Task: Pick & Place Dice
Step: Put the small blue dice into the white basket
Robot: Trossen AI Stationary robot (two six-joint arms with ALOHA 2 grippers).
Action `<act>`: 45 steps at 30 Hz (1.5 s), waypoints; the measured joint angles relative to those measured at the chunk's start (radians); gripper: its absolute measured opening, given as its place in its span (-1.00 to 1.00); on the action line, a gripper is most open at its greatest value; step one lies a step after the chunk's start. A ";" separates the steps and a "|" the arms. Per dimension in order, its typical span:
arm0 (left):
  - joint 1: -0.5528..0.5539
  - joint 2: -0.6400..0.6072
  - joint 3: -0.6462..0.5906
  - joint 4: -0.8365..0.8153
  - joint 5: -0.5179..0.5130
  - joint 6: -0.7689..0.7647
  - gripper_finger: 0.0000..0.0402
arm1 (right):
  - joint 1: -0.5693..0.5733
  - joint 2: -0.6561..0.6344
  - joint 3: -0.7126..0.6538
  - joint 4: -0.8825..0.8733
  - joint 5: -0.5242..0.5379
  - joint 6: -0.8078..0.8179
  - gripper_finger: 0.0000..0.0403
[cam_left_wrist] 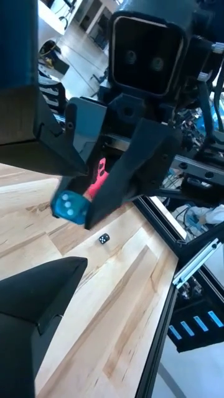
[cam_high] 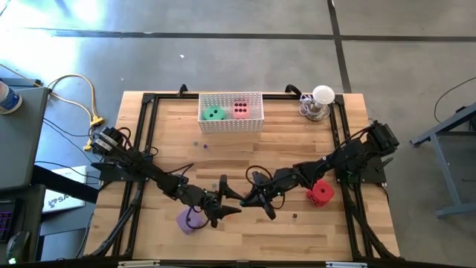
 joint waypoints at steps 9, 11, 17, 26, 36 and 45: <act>0.000 0.000 0.000 0.000 0.000 -0.002 0.07 | -0.002 0.000 0.000 0.000 0.000 0.001 -0.80; 0.000 0.000 0.000 0.000 0.000 -0.002 0.07 | -0.002 0.000 0.000 0.000 0.000 0.001 -0.80; 0.000 0.000 0.000 0.000 0.000 -0.002 0.07 | -0.002 0.000 0.000 -0.001 -0.001 0.001 -0.80; 0.000 0.000 0.000 0.000 -0.001 -0.002 -0.09 | -0.002 0.000 0.000 -0.018 -0.002 -0.002 -0.80; 0.000 0.000 0.000 -0.001 -0.005 -0.001 -0.53 | -0.002 0.000 0.000 -0.018 -0.002 -0.014 -0.80; 0.000 0.000 0.002 -0.008 -0.004 0.000 -0.56 | -0.002 0.002 -0.001 0.004 -0.007 -0.028 -0.80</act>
